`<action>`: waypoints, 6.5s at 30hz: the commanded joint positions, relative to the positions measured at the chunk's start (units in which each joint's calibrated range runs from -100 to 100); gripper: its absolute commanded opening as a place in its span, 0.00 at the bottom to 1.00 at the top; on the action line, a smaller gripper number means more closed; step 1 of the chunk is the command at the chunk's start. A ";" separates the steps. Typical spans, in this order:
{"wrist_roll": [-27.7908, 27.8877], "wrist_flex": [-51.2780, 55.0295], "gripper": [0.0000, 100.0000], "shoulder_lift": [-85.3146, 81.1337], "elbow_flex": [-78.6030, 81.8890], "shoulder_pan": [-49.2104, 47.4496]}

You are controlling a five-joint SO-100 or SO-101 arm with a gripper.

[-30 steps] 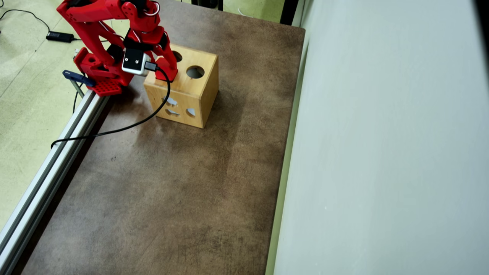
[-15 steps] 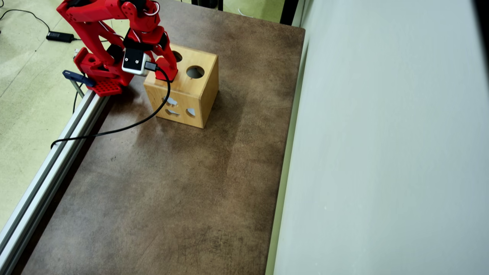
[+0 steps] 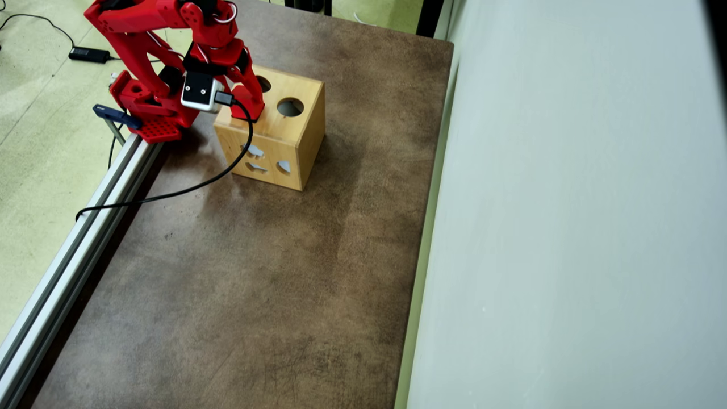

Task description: Pick and place the red cube on the square hole

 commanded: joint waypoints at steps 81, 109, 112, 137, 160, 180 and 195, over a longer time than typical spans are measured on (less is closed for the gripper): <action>0.44 0.25 0.45 -56.16 0.16 -0.01; 0.44 0.33 0.45 -63.30 3.29 0.65; 0.44 0.33 0.45 -63.30 3.38 0.65; 0.44 0.33 0.01 -63.21 3.38 0.73; 0.29 0.25 0.01 -63.38 3.64 0.58; -0.20 0.25 0.01 -63.63 3.20 -0.09; -0.20 0.25 0.01 -63.46 3.64 -0.09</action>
